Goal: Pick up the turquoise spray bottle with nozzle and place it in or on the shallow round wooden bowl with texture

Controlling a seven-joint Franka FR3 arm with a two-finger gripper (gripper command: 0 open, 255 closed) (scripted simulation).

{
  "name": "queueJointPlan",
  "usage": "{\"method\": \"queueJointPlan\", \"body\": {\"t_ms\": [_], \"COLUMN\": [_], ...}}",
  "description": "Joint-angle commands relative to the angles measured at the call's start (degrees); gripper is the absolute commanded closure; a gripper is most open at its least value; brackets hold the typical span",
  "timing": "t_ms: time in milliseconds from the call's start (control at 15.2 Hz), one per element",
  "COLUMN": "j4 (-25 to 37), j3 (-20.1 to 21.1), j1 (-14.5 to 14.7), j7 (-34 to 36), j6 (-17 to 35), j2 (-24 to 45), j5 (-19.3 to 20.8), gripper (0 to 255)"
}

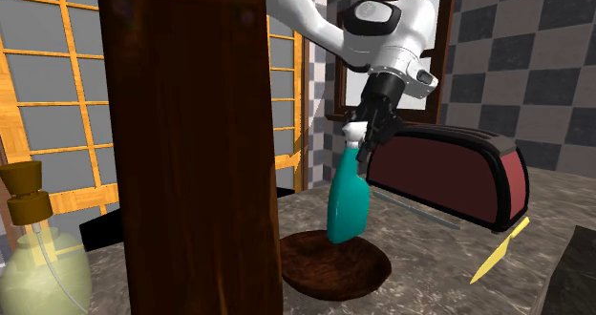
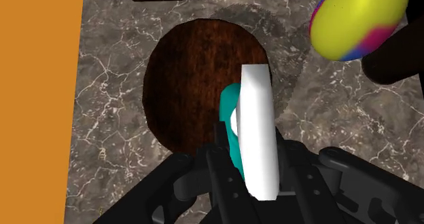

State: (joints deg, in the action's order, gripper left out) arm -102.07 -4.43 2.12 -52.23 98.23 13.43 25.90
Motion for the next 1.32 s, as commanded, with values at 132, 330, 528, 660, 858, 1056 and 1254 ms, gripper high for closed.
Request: {"method": "queueJointPlan", "body": {"t_ms": [132, 330, 528, 660, 858, 1056, 1254], "j4": [-3.13, -4.73, -5.90, -6.62, -7.61, -8.45, -8.45], "j3": [-2.26, -3.27, -3.31, -3.34, -3.38, -3.41, -3.39], "j1": [-3.08, -4.41, -4.51, -4.58, -4.68, -4.78, -4.80], "j7": [-3.83, -5.18, -4.35, -3.80, -2.97, -2.17, -2.17], "j6": [3.40, 5.51, 7.36, 8.58, 10.40, 12.12, 12.12], "j2": [-1.75, -2.14, -1.30, -0.68, 0.31, 1.35, 1.35], "j5": [1.43, 2.07, 2.23, 2.35, 2.54, 2.74, 2.75], "gripper": [255, 255, 255, 255, 255, 255, 255]}}
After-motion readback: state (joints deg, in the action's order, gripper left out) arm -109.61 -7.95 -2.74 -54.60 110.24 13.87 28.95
